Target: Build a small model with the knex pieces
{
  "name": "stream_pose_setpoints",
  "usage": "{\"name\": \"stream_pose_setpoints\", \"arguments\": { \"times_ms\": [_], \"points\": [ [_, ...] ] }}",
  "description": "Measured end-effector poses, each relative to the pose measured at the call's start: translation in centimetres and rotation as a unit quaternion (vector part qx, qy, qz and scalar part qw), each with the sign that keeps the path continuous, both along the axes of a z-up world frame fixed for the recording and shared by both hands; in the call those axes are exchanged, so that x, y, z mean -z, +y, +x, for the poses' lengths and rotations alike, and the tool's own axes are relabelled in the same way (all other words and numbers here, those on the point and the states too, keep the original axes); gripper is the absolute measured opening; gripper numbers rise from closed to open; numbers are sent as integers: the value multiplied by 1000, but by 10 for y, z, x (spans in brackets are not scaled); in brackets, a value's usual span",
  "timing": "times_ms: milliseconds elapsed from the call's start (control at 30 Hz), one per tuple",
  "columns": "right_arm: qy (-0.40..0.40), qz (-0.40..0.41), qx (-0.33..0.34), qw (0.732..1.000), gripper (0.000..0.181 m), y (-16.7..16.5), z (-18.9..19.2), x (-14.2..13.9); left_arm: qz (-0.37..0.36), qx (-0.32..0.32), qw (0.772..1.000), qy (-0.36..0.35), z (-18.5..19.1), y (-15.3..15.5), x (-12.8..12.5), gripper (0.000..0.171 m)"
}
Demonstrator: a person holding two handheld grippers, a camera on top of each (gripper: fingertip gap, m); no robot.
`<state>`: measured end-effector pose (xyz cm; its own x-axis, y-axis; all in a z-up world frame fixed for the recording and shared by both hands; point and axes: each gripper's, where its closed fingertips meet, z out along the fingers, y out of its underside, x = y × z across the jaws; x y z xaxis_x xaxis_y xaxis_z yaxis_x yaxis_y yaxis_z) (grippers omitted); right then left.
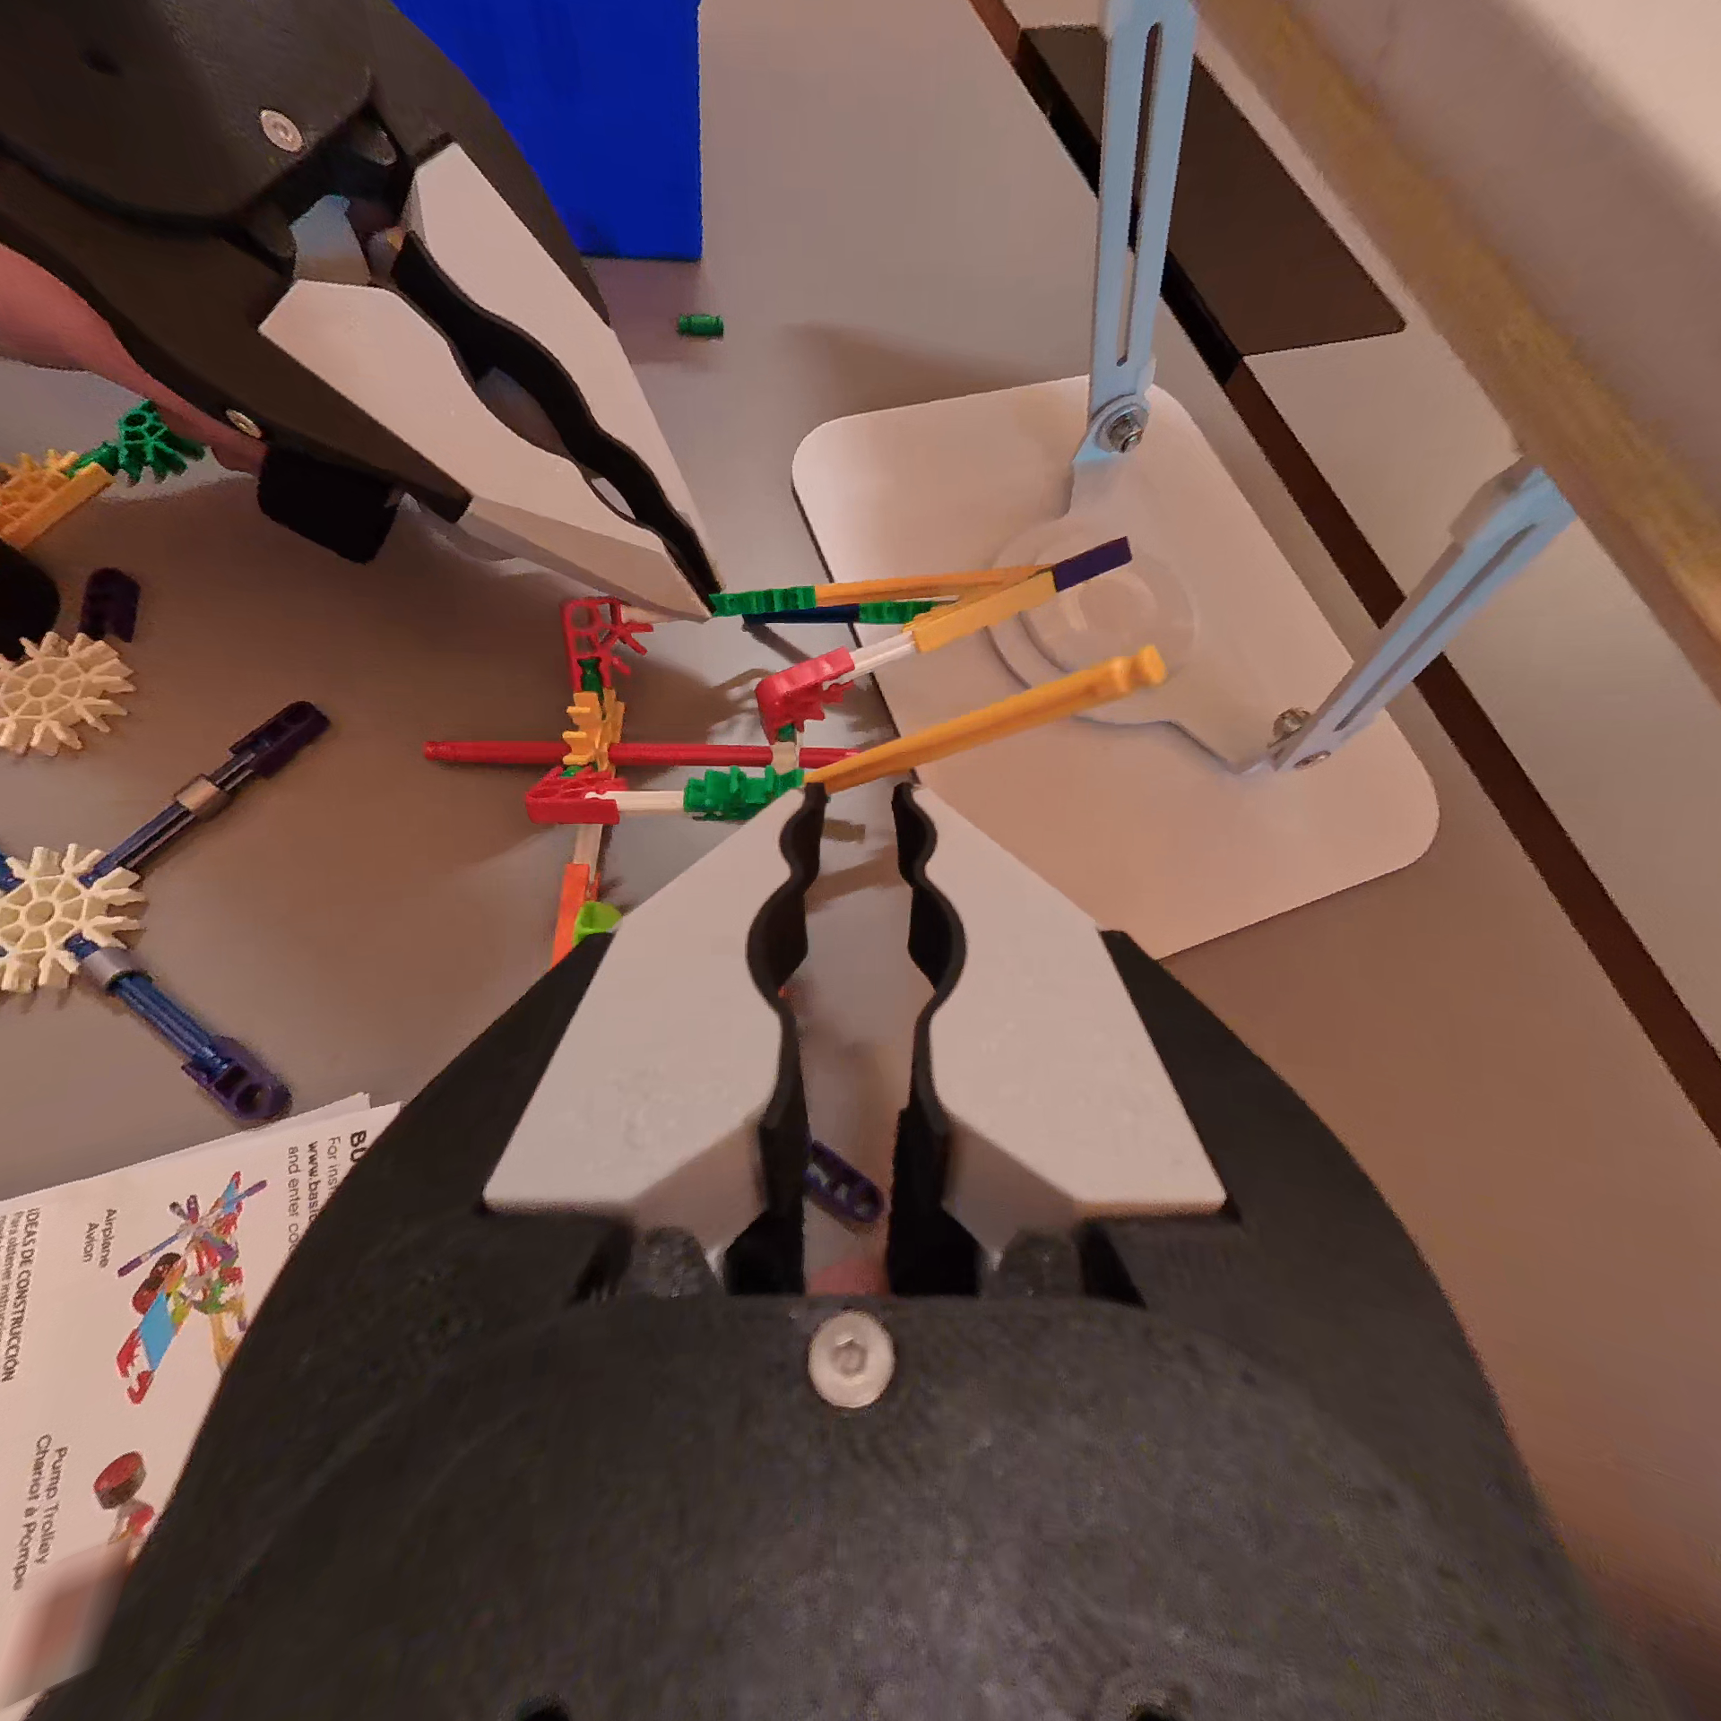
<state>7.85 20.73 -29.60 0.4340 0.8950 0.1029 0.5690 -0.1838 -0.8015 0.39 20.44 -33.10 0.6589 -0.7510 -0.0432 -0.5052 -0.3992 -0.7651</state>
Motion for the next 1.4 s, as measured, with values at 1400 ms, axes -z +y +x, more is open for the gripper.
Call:
{"name": "stream_pose_setpoints", "arguments": {
  "times_ms": [1400],
  "points": [
    [-119, -117, -105, 980, 41, -60, -5, 53, -89, 5, 991, -104, 0, -13, 2, 14]
  ]
}}
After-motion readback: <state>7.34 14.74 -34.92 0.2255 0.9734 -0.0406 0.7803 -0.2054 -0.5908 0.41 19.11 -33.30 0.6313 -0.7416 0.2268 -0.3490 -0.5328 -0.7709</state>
